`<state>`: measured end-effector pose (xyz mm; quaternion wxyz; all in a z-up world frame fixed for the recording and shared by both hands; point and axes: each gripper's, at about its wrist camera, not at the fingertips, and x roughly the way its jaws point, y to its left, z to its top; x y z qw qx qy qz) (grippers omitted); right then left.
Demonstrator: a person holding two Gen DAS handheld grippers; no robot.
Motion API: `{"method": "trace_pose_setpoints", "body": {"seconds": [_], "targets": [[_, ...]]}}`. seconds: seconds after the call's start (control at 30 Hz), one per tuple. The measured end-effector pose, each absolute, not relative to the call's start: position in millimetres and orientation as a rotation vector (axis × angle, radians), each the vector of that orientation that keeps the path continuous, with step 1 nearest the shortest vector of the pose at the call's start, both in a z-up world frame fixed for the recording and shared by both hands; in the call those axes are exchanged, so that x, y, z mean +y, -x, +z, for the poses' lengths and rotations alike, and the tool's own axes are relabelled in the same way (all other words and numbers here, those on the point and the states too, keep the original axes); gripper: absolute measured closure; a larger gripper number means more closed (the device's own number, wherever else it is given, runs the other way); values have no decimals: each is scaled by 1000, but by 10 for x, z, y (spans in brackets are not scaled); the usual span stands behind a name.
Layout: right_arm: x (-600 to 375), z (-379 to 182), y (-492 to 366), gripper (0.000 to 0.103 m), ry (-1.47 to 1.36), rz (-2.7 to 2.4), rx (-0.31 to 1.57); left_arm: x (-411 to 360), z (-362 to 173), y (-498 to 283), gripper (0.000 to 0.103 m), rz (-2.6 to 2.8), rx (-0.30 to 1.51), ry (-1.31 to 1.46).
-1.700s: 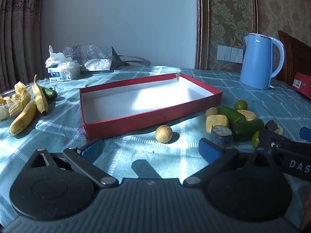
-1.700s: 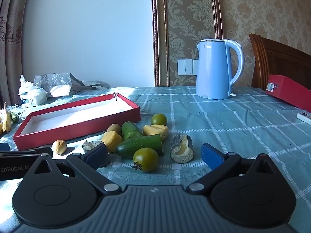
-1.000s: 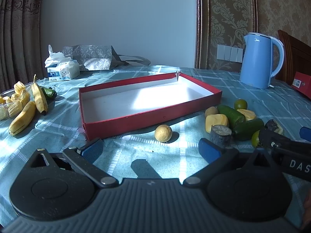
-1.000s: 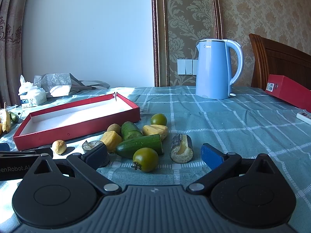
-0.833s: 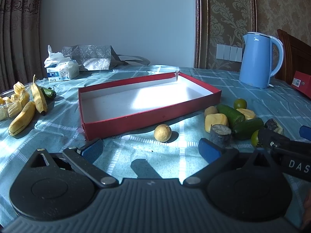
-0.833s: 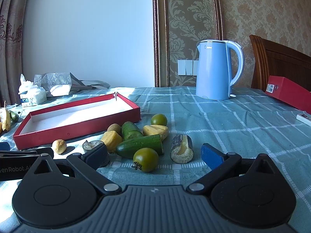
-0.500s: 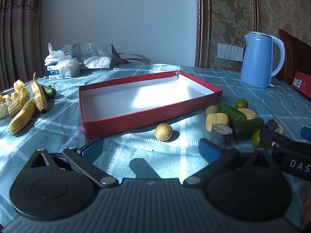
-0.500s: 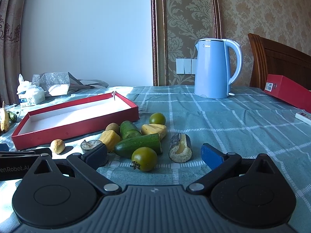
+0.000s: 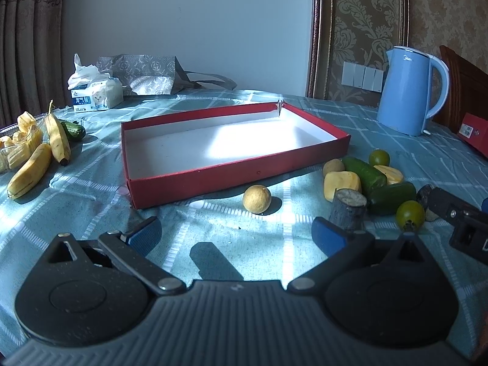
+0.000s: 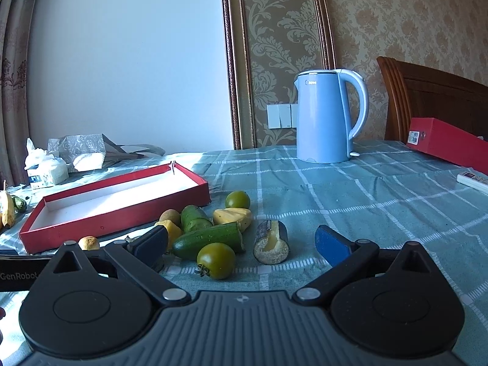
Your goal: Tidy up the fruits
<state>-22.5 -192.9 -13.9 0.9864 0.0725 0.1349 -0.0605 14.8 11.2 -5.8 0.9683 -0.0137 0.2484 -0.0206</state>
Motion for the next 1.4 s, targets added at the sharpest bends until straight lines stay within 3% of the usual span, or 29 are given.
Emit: {"method": "trace_pose_setpoints", "body": {"seconds": [0.3, 0.53, 0.6, 0.67, 1.03, 1.4], "targets": [[-2255, -162, 119, 0, -182, -134, 370, 200, -90, -154, 0, -93, 506, 99], [-2386, -127, -227, 34, -190, -147, 464, 260, -91, -92, 0, -121, 457, 173], [-2430, -137, -329, 35, -208, -143, 486, 263, -80, -78, 0, -117, 448, 176], [-2441, -166, -413, 44, -212, -143, 512, 234, -68, -71, 0, -101, 449, 154], [-2427, -236, -613, 70, -221, -122, 581, 49, 80, -97, 0, -174, 416, 121], [-2476, -241, -578, 70, -242, -158, 566, -435, 116, -387, 0, -211, 406, -66]]}}
